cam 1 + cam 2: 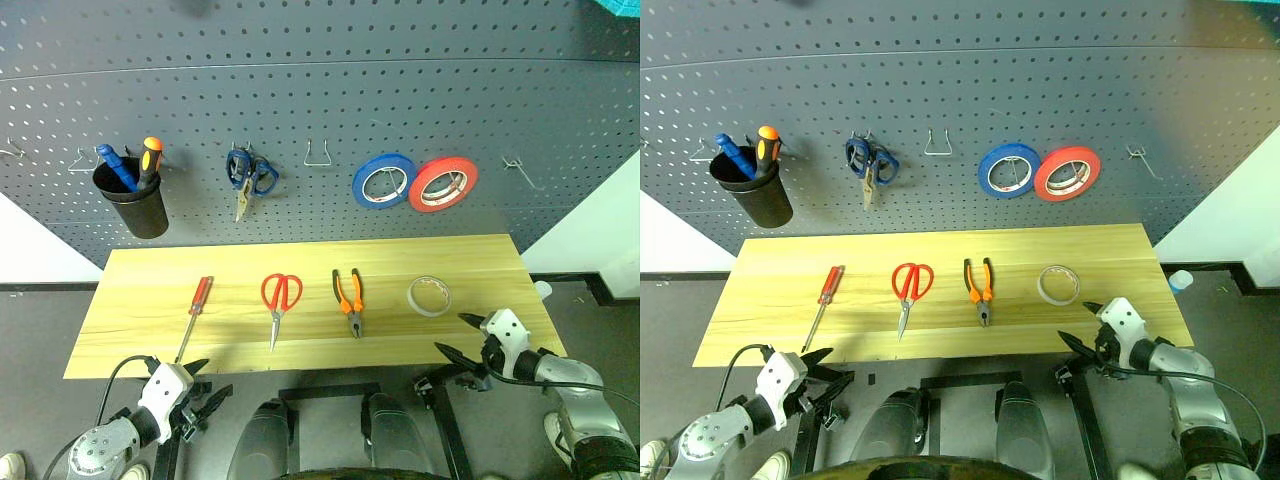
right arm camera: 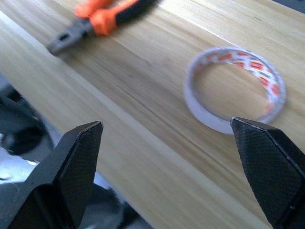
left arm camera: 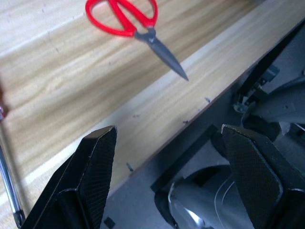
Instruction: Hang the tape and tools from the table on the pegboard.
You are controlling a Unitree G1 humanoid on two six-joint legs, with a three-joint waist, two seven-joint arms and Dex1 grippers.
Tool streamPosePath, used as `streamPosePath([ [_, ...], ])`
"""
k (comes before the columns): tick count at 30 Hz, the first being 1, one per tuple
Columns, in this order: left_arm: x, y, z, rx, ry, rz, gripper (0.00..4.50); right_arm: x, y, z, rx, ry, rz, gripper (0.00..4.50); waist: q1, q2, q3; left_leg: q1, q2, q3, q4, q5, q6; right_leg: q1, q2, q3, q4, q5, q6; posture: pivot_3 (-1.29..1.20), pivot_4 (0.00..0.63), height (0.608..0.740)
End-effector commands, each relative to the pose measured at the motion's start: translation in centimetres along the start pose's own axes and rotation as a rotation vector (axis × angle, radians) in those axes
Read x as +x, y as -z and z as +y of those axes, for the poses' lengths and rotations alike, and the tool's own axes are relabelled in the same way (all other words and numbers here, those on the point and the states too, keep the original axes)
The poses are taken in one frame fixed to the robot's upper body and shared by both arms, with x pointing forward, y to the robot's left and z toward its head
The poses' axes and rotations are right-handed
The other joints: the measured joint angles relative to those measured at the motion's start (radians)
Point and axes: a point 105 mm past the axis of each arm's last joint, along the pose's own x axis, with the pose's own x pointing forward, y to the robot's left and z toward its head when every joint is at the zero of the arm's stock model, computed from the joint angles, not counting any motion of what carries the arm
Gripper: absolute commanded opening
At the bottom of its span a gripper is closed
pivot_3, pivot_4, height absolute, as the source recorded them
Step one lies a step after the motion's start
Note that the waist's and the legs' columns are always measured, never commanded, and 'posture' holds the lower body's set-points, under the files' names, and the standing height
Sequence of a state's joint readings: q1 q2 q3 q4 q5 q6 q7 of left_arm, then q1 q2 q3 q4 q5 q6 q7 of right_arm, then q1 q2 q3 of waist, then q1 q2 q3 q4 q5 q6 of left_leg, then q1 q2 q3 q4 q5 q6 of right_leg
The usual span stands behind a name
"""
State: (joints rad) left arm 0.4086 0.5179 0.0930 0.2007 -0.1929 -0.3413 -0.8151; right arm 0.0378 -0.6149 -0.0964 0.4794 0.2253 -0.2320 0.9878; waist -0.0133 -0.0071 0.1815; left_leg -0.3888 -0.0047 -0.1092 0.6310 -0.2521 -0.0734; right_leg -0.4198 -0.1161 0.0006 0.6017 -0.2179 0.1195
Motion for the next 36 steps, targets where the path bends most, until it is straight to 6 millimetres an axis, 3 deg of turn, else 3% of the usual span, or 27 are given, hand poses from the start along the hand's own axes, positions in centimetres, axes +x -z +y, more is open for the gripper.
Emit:
streamPosePath([
  [1, -0.3, -0.9, 0.1, 0.021, -0.003, -0.052, 3.66, -0.4, -1.8, 0.1, 0.000, -0.021, -0.077, 4.50, 0.000, 0.000, 0.000, 0.000, 0.000, 0.000, 0.000, 0.000, 0.000, 0.000, 0.000, 0.000, 0.000, 0.000, 0.000, -0.01, 0.146, 0.730],
  [7, -0.6, -1.9, 0.1, 0.005, -0.012, -0.162, 3.66, -0.4, -2.9, 0.5, -0.026, -0.019, -0.115, 4.50, 0.000, 0.000, 0.000, 0.000, 0.000, 0.000, 0.001, 0.000, 0.000, 0.001, 0.000, 0.000, 0.000, 0.000, 0.000, -0.01, 0.146, 0.730],
  [24, -0.6, -2.2, 0.5, -0.005, -0.003, -0.170, 3.66, 0.5, -4.9, 1.0, -0.049, -0.030, -0.121, 4.50, 0.000, 0.002, -0.003, 0.001, 0.000, 0.000, 0.002, 0.000, 0.000, 0.001, 0.000, 0.000, 0.002, 0.000, 0.000, -0.01, 0.132, 0.730],
  [33, -0.2, -2.0, 0.5, -0.045, -0.004, -0.122, 3.66, 1.2, -4.7, 0.6, -0.047, -0.014, -0.063, 4.50, 0.001, 0.002, -0.003, 0.001, 0.000, 0.000, 0.002, 0.000, 0.000, 0.001, 0.000, 0.000, 0.003, 0.000, 0.000, -0.01, 0.128, 0.730],
  [36, 1.5, -3.2, 1.3, -0.024, -0.029, -0.129, 3.66, 2.1, -3.8, -0.4, -0.071, 0.027, 0.007, 4.50, 0.001, 0.002, -0.004, 0.002, 0.000, 0.000, 0.002, 0.000, 0.000, 0.001, 0.000, 0.000, 0.003, 0.000, 0.000, 0.00, 0.129, 0.730],
])
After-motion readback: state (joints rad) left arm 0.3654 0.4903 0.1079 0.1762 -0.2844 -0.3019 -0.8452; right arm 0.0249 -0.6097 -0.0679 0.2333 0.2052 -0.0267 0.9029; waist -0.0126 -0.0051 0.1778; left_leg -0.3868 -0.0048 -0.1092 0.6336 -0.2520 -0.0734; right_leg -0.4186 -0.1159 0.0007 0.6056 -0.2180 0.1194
